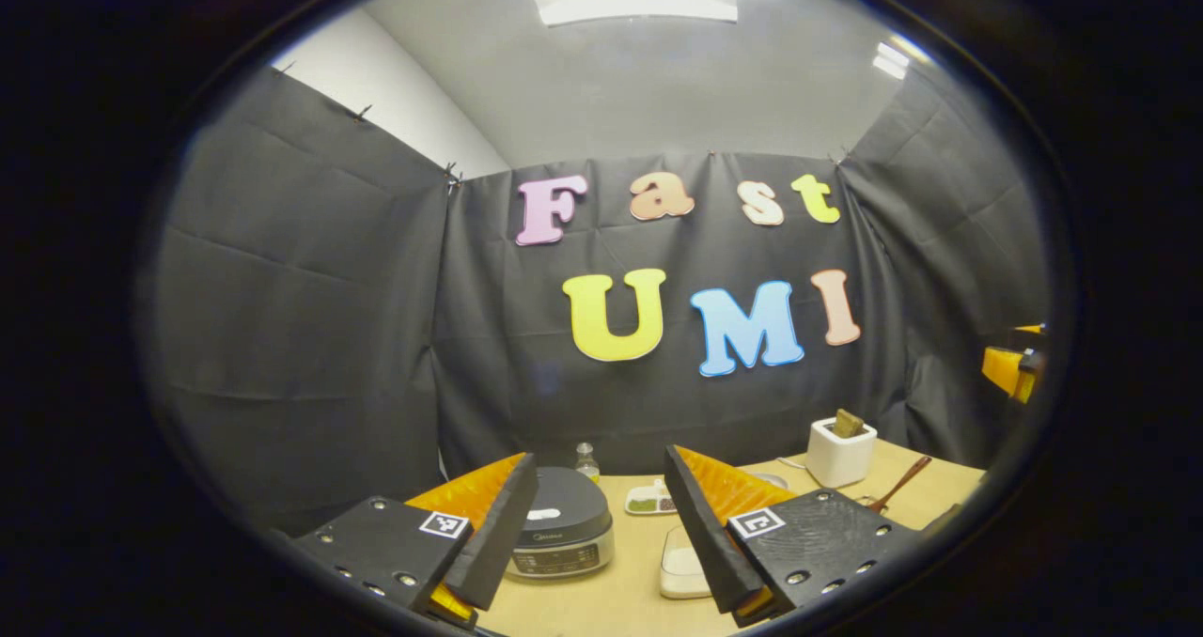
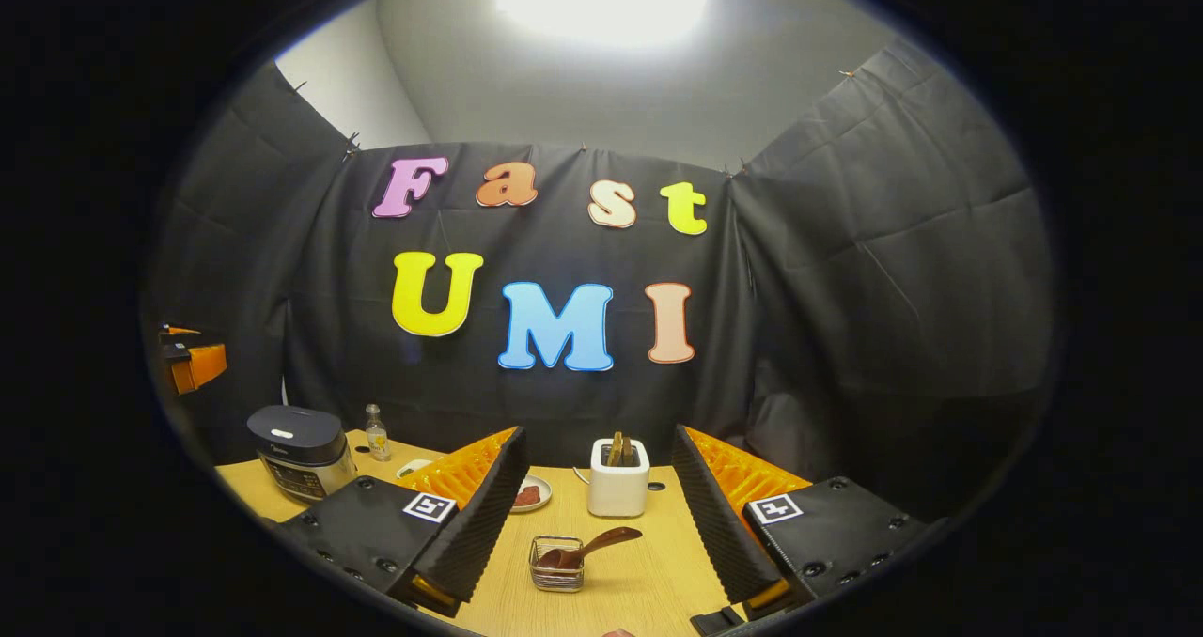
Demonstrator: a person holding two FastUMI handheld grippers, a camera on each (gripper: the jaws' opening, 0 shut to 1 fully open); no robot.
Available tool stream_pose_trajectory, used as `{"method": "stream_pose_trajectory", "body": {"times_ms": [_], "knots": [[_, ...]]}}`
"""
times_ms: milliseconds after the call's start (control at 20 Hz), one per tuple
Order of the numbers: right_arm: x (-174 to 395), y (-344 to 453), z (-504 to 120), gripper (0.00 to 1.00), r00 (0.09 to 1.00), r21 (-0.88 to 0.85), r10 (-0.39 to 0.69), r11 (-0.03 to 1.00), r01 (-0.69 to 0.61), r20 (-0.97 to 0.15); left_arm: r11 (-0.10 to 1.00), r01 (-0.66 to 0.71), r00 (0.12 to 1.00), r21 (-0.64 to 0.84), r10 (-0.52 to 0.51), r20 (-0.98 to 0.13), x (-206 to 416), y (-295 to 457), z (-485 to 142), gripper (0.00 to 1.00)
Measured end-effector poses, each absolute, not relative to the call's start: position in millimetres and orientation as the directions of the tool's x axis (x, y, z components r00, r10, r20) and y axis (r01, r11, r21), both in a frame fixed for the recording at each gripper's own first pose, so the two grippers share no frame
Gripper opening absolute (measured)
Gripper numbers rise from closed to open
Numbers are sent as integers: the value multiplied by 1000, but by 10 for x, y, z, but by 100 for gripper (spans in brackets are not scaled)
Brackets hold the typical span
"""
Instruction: Close the left gripper, press the button to open the rice cooker; take a wooden spoon from the chopstick holder with the right hand, scoop a spoonful of rice and pour it into the rice cooker, then put the wooden spoon back into the chopstick holder.
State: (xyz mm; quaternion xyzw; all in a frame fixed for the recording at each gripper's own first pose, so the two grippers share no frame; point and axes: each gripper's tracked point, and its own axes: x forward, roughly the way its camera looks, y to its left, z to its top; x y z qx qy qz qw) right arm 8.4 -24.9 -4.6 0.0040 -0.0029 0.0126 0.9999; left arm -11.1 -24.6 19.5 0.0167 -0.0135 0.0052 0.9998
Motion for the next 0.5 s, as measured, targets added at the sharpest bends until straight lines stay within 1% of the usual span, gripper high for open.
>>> {"method": "stream_pose_trajectory", "body": {"times_ms": [400,500], "knots": [[162,-444,-140,97,998,16,65,998,-65,5,999,-22,1000,34,21,18,-65,-424,239,83],[189,-484,-183,97,997,29,82,996,-82,-3,999,-37,999,34,37,18,-49,-412,236,67]]}}
